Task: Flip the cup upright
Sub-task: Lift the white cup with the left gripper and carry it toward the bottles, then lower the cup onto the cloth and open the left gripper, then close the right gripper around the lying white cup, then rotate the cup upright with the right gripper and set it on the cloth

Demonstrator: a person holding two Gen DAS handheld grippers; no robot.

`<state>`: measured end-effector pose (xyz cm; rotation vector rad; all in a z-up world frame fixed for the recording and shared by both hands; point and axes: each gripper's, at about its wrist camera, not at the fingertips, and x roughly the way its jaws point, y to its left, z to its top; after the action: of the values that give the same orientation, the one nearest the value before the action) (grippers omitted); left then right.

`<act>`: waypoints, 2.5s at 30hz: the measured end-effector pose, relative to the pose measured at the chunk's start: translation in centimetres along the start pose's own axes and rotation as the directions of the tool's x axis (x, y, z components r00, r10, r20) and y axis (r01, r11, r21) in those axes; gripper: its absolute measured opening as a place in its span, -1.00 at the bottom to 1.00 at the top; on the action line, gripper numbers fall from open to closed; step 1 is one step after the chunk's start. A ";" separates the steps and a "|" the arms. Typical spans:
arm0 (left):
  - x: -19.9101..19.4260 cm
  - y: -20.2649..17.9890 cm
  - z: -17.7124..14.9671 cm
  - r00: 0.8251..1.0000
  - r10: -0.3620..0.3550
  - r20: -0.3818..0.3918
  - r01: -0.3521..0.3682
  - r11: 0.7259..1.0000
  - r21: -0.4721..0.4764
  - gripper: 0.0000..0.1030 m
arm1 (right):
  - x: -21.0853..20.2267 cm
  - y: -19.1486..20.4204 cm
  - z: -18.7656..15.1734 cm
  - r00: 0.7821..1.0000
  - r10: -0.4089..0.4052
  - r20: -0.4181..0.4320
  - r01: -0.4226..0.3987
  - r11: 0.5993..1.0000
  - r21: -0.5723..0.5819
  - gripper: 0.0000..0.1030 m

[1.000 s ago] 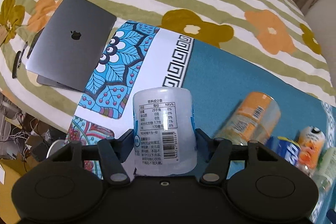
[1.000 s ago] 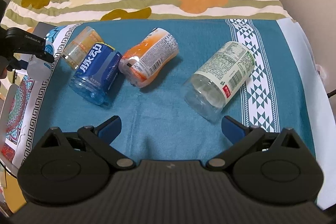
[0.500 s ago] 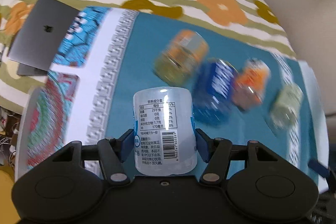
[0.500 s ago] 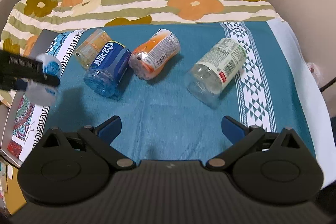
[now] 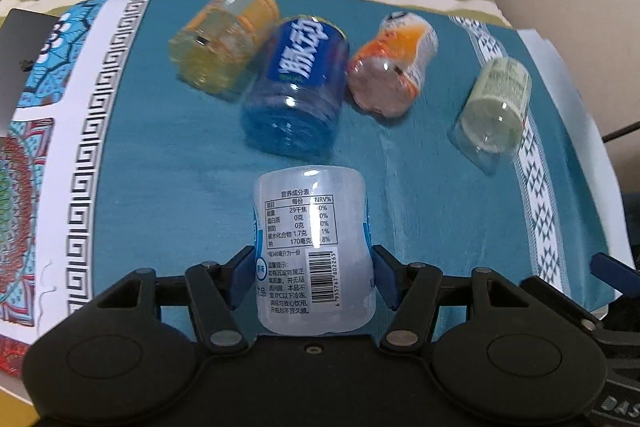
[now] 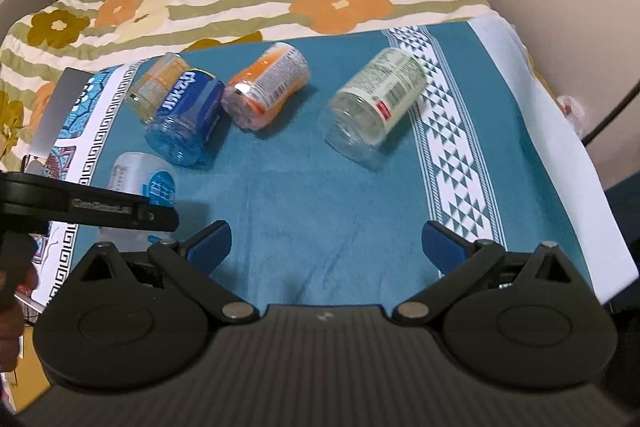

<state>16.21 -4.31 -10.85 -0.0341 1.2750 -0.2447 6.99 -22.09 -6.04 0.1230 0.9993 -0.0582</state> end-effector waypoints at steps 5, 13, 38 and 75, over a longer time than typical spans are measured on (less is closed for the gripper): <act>1.4 -0.5 -0.4 1.000 -0.009 -0.024 0.009 1.000 0.007 0.27 | 0.0 -0.7 -0.5 1.000 -0.023 -0.012 0.024 1.000 0.017 1.00; 1.9 -0.9 -0.7 1.000 -0.006 -0.030 0.006 1.000 0.005 0.29 | 0.0 -1.0 -0.4 0.999 -0.034 -0.015 0.034 0.999 0.021 1.00; -5.5 2.3 -4.2 0.994 0.065 0.087 -0.064 0.998 -0.022 1.00 | -1.2 0.5 2.1 0.994 0.092 -0.066 -0.094 0.995 -0.020 1.00; -5.5 9.0 -5.9 0.976 0.208 0.067 -0.196 0.969 -0.148 1.00 | 14.5 7.2 8.0 0.759 0.342 -0.554 -0.294 0.939 0.177 0.46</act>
<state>10.58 6.25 -8.85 -0.0337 1.2024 0.0226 22.21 -15.89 -13.41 0.4032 1.5780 0.2727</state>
